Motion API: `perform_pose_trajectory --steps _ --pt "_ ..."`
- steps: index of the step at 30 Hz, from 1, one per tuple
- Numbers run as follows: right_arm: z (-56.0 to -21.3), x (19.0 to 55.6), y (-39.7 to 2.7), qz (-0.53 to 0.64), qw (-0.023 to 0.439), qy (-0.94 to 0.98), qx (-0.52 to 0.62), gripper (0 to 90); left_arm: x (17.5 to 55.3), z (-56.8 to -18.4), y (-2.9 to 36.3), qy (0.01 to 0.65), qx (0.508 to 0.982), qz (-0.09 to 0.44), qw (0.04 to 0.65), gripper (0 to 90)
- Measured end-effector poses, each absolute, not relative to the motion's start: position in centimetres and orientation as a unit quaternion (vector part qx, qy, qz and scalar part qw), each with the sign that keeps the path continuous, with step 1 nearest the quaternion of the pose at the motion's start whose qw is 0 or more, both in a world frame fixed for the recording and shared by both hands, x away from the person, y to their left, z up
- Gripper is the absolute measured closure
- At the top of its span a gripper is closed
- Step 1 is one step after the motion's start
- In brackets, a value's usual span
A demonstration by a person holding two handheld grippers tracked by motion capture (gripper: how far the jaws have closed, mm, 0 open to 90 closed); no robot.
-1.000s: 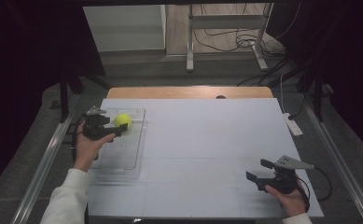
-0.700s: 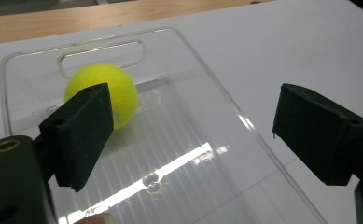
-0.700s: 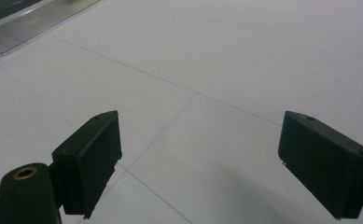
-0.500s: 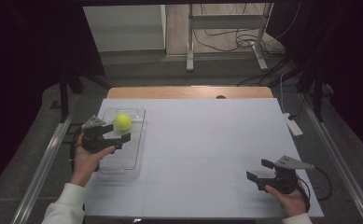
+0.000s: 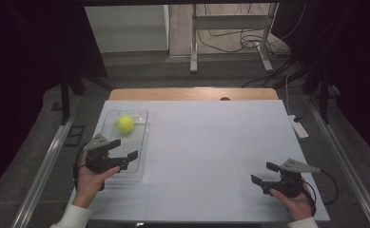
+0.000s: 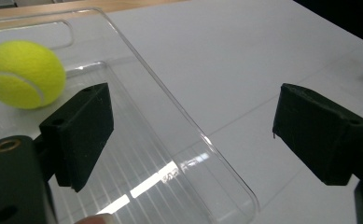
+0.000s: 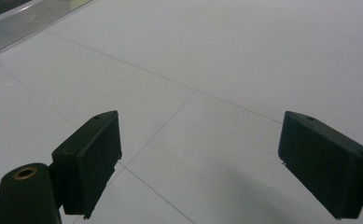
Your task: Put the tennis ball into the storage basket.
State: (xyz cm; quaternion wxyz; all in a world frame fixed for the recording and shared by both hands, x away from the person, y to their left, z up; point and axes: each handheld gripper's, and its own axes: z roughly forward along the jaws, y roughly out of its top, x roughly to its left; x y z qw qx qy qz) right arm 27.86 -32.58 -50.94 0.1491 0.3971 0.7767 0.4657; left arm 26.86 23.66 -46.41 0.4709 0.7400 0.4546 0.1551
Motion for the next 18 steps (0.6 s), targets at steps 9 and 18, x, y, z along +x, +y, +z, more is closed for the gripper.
perform_pose_trajectory --steps 9,18 --pt "-50.9 27.8 -32.6 0.465 0.149 0.777 0.396 13.3 24.7 -47.5 22.8 0.434 0.748 0.153 0.478 12.7" --pt "-50.9 27.8 -32.6 0.466 0.149 0.777 0.395 13.3 24.0 -48.0 22.6 0.425 0.751 0.156 0.482 12.7"
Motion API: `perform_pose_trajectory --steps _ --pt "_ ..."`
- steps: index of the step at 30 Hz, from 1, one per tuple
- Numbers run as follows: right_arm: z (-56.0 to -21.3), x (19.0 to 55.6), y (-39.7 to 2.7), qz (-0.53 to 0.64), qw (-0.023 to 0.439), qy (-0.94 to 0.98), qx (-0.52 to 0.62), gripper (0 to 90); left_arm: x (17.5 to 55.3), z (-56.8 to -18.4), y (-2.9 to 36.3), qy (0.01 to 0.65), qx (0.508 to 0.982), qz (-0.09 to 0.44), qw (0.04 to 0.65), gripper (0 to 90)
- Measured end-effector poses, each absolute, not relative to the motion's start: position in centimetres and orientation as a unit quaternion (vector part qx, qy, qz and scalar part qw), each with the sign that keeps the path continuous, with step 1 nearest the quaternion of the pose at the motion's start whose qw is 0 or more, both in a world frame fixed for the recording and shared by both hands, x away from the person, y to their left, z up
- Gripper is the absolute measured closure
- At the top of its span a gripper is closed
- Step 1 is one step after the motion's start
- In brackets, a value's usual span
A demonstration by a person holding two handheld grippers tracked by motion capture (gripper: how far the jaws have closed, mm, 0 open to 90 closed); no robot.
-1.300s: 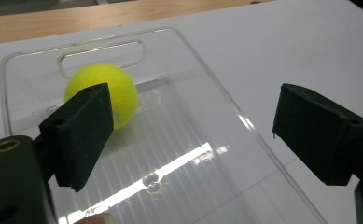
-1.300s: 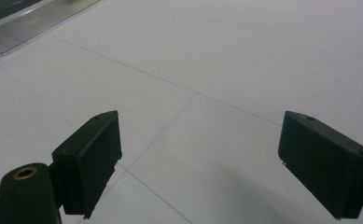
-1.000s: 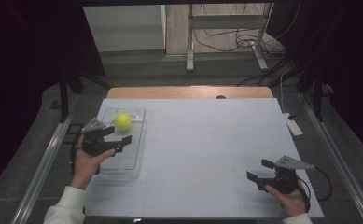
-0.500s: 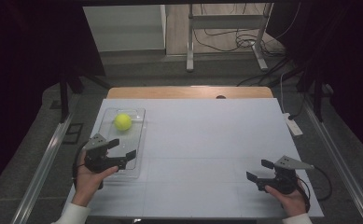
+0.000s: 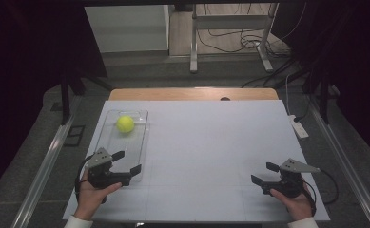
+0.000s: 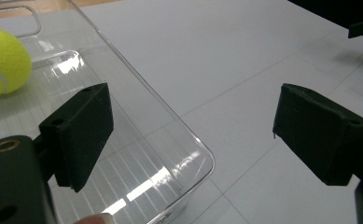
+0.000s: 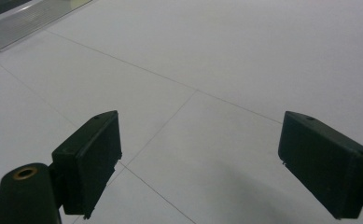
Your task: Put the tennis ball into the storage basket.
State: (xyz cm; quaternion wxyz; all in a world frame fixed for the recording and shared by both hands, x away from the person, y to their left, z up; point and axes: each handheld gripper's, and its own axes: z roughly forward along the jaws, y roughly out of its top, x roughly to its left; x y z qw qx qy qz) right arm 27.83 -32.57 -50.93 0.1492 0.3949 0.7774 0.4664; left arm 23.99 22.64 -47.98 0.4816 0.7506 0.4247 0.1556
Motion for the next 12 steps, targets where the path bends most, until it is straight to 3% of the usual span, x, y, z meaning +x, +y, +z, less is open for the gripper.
perform_pose_trajectory --steps 12 --pt "-50.78 27.51 -32.85 0.472 0.153 0.773 0.397 13.2 24.09 -47.94 22.22 0.417 0.755 0.154 0.482 12.7"
